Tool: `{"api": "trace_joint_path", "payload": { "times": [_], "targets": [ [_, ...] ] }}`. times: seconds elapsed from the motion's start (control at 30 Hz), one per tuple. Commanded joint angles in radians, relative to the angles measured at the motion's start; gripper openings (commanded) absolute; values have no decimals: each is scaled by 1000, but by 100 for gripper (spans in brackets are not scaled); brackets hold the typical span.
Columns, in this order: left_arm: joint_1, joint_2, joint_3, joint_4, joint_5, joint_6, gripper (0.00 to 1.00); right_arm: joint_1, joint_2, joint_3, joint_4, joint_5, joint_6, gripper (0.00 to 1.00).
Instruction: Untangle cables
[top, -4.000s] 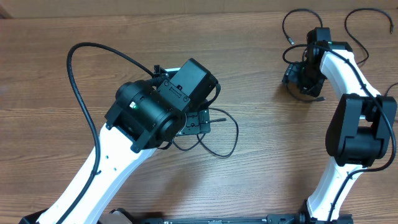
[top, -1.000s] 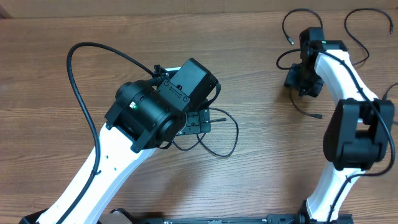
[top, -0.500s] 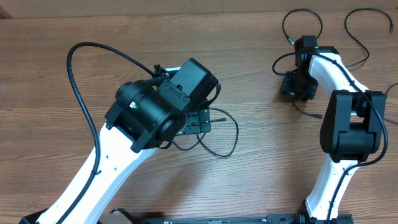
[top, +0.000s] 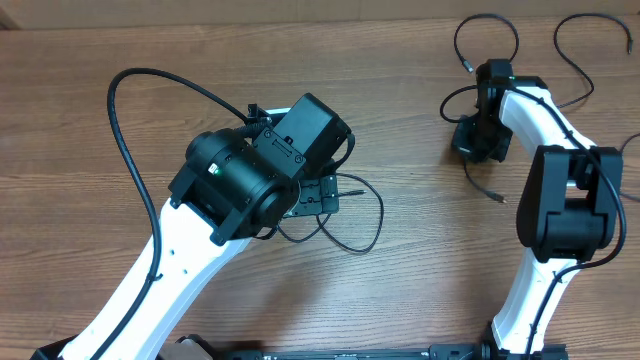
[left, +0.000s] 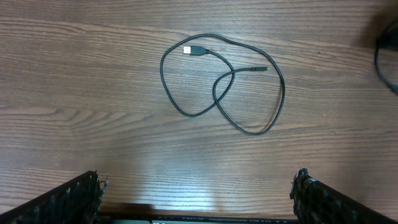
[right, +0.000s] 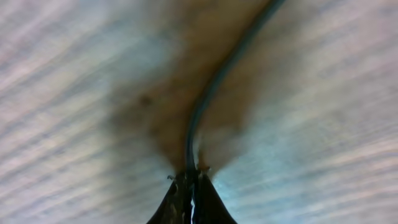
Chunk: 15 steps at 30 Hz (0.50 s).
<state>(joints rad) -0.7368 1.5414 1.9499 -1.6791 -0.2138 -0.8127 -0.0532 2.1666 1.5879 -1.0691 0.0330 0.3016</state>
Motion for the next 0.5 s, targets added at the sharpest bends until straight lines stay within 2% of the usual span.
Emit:
{"api": "trace_joint_path", "payload": {
  "times": [0.0, 0.47],
  "targets": [
    [4, 9, -1, 2, -7, 5, 100, -31, 6, 25, -42, 12, 9, 4],
    [4, 9, -1, 14, -7, 5, 100, -32, -234, 32, -140, -114, 5, 4]
  ]
}}
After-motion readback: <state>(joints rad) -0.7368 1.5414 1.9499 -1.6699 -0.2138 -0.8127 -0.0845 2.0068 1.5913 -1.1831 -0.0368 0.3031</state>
